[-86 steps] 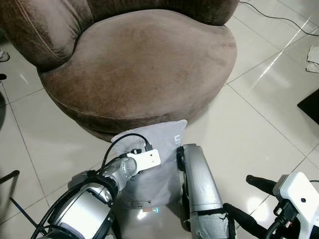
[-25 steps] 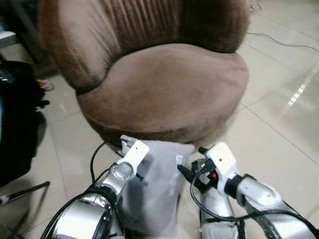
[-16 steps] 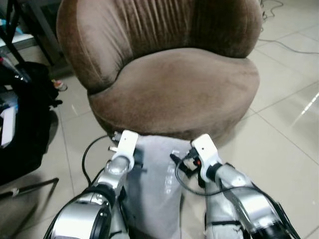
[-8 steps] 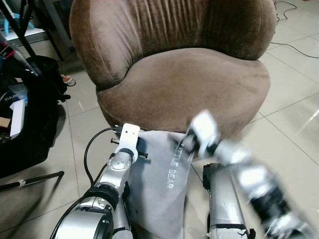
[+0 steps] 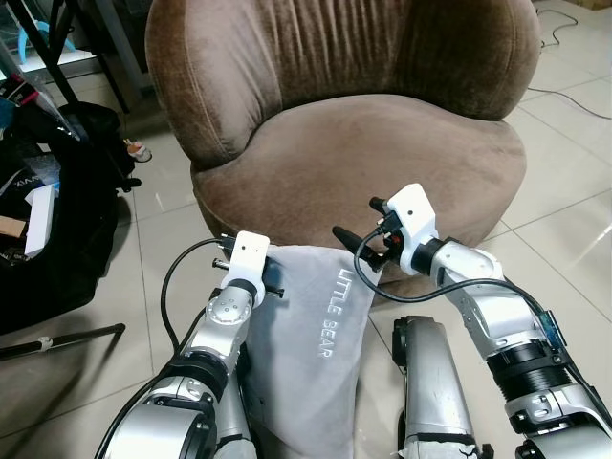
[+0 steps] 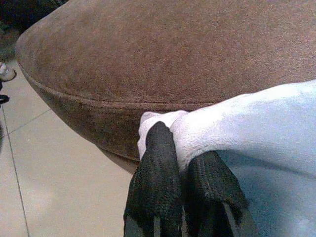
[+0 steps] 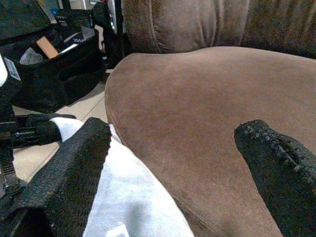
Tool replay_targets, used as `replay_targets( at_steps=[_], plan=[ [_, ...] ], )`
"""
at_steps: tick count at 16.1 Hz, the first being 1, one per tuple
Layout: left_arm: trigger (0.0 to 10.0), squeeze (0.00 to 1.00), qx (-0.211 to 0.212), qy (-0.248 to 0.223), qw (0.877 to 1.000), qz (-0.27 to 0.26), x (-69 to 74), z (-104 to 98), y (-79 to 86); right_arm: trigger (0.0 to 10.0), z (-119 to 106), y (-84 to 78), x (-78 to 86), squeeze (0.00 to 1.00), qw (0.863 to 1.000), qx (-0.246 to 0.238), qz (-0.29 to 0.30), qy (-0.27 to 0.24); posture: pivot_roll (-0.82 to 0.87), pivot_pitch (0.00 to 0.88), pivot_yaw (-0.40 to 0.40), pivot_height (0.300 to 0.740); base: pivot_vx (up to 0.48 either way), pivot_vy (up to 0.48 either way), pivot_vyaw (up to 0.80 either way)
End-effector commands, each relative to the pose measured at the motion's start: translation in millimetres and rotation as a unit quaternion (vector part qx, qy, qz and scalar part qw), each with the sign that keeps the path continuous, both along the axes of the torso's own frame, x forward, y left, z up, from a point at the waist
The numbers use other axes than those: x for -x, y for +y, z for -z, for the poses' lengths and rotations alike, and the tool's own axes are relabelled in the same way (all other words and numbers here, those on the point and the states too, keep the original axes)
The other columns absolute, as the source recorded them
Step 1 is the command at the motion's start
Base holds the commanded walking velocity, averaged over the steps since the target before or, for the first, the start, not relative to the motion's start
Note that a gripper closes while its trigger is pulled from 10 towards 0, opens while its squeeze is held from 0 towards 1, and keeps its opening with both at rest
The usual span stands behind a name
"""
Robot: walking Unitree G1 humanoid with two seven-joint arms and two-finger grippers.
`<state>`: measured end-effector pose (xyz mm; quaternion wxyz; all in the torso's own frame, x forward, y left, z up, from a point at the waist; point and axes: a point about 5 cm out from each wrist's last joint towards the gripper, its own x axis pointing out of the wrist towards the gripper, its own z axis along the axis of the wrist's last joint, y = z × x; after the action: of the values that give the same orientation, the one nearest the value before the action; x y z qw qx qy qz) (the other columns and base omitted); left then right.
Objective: Move the pillow to the sofa from floor
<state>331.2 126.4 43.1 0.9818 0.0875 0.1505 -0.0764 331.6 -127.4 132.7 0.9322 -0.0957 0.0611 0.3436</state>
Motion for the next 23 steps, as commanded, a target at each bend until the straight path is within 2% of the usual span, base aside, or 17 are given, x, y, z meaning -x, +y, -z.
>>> replay_targets(
  at_steps=[1, 2, 5, 9, 18, 21, 23],
  plan=[
    [10.0, 0.0, 0.001, -0.097, 0.995, -0.01, -19.6, -40, 6.9, 10.0, -6, 2.1, -1.0, 0.0, 1.0, -0.005, -0.001, -0.013, -0.12, 0.0, 0.082, 0.456, 0.0, 0.0, 0.0],
    [10.0, 0.0, 0.001, -0.096, 0.995, -0.006, -19.4, -40, 7.1, 10.0, -9, 2.4, -1.9, 0.0, 0.999, -0.025, 0.005, -0.021, -0.12, 0.0, 0.082, 0.466, 0.0, 0.0, 0.0],
    [10.0, 0.0, 0.007, -0.101, 0.995, -0.009, -19.6, -43, 5.3, 10.0, 2, 5.4, 1.1, 0.0, 0.999, -0.031, 0.019, -0.006, -0.12, 0.0, 0.083, 0.511, 0.0, 0.0, 0.0],
    [10.0, 0.0, 0.006, -0.126, 0.992, -0.003, -24.0, -58, 2.8, 10.0, 10, 9.5, 3.1, 0.0, 0.999, -0.039, 0.031, 0.005, -0.12, 0.0, 0.087, 0.561, 0.0, 0.0, 0.0],
    [10.0, 0.0, -0.02, -0.134, 0.991, 0.012, -24.0, -65, 1.5, 10.0, 14, 14.7, 3.0, 0.0, 0.998, -0.05, 0.038, 0.008, -0.12, 0.0, 0.098, 0.686, 0.0, 0.0, 0.0],
    [10.0, 0.0, -0.017, -0.131, 0.991, 0.009, -25.1, -66, 2.3, 10.0, 14, 15.8, 2.7, 0.0, 0.998, -0.052, 0.036, 0.008, -0.11, 0.0, 0.098, 0.731, 0.0, 0.0, 0.0],
    [10.0, 0.0, -0.02, -0.131, 0.991, 0.009, -25.0, -66, 2.9, 10.0, 15, 17.4, 3.2, 0.0, 0.998, -0.052, 0.034, 0.01, -0.11, 0.0, 0.098, 0.74, 0.0, 0.0, 0.0]
  ],
)
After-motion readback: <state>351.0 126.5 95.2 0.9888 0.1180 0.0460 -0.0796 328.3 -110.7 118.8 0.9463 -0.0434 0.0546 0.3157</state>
